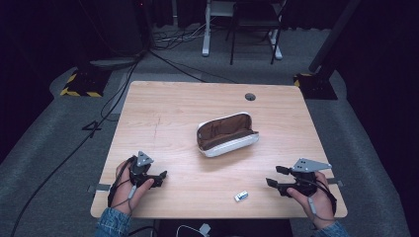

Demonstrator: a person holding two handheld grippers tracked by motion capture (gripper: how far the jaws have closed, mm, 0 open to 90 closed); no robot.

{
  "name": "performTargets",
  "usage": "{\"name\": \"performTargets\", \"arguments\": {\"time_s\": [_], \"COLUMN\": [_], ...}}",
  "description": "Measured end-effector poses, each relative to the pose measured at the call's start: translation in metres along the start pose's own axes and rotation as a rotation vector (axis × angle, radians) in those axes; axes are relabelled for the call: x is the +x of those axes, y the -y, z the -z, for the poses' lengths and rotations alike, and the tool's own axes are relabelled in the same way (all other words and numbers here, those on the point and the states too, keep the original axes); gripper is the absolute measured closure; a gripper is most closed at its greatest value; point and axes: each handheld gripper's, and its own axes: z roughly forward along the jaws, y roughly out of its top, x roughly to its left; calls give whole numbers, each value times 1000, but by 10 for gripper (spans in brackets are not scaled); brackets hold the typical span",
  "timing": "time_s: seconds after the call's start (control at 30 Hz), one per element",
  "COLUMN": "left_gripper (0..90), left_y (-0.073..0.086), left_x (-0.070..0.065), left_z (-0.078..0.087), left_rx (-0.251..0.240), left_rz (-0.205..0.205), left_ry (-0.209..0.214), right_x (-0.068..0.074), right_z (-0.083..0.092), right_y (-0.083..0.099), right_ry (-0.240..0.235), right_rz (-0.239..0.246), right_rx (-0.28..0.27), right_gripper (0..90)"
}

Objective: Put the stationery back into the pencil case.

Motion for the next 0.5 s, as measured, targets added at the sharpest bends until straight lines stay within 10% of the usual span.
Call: {"name": "performTargets", "arguments": {"time_s": [0.5], "left_gripper": [142], "left_y": [1], "left_x": [-1], "left_z": [1], "left_rx": [3], "left_rz": [-2], "left_ry": [4], "right_x": [30], "right_z": [-20], "right_y": [-5], "right_ry": [-100], "right_rz": [62], "right_rx": [23], "right_gripper": [343]}}
